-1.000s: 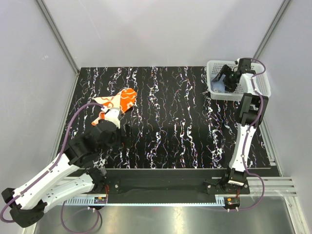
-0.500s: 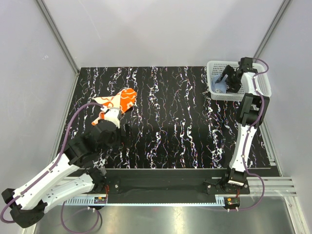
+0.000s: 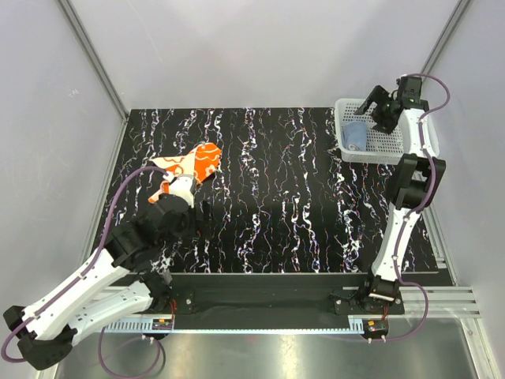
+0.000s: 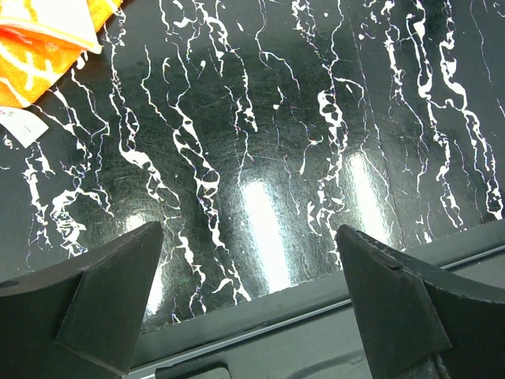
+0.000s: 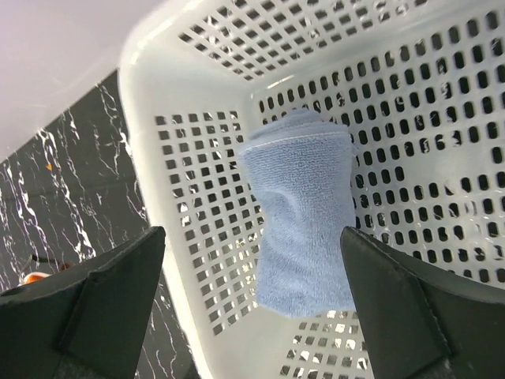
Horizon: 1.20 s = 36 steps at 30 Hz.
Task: Roll the towels
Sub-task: Place the rolled towel into the container, then move the towel to the center of the board
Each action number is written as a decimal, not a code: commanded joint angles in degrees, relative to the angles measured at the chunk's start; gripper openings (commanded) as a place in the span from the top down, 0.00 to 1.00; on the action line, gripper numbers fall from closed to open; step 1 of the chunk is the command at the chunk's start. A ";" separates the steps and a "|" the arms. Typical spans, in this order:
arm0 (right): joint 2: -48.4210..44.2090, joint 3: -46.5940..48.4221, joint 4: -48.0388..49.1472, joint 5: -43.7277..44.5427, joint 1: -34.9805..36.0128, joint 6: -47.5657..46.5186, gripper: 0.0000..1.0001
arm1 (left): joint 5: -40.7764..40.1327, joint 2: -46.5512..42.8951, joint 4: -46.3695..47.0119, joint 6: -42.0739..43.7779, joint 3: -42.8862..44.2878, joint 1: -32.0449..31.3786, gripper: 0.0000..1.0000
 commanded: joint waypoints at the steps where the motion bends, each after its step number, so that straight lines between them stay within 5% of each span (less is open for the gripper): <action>1: -6.20 -0.34 -0.61 4.01 0.41 0.34 0.00 | 0.40 -0.65 2.55 1.16 0.11 0.45 0.01; 11: -21.05 -14.21 4.13 6.05 8.92 -0.72 0.00 | -0.39 -0.65 2.29 0.81 0.02 1.15 0.01; 18: -36.00 -39.41 16.16 2.18 25.79 6.56 0.00 | 0.04 7.23 4.39 -0.51 1.25 6.68 0.01; 23: -44.43 -56.63 23.28 0.33 36.43 14.57 0.00 | 4.00 14.45 10.54 -8.85 2.22 15.64 0.01; 27: -52.26 -68.53 27.07 0.16 39.34 19.06 0.00 | 0.93 20.17 13.17 -14.30 2.40 21.44 0.01; 36: -68.61 -76.63 16.27 3.40 39.78 15.20 0.00 | -4.69 33.53 25.56 -21.33 2.05 26.20 0.09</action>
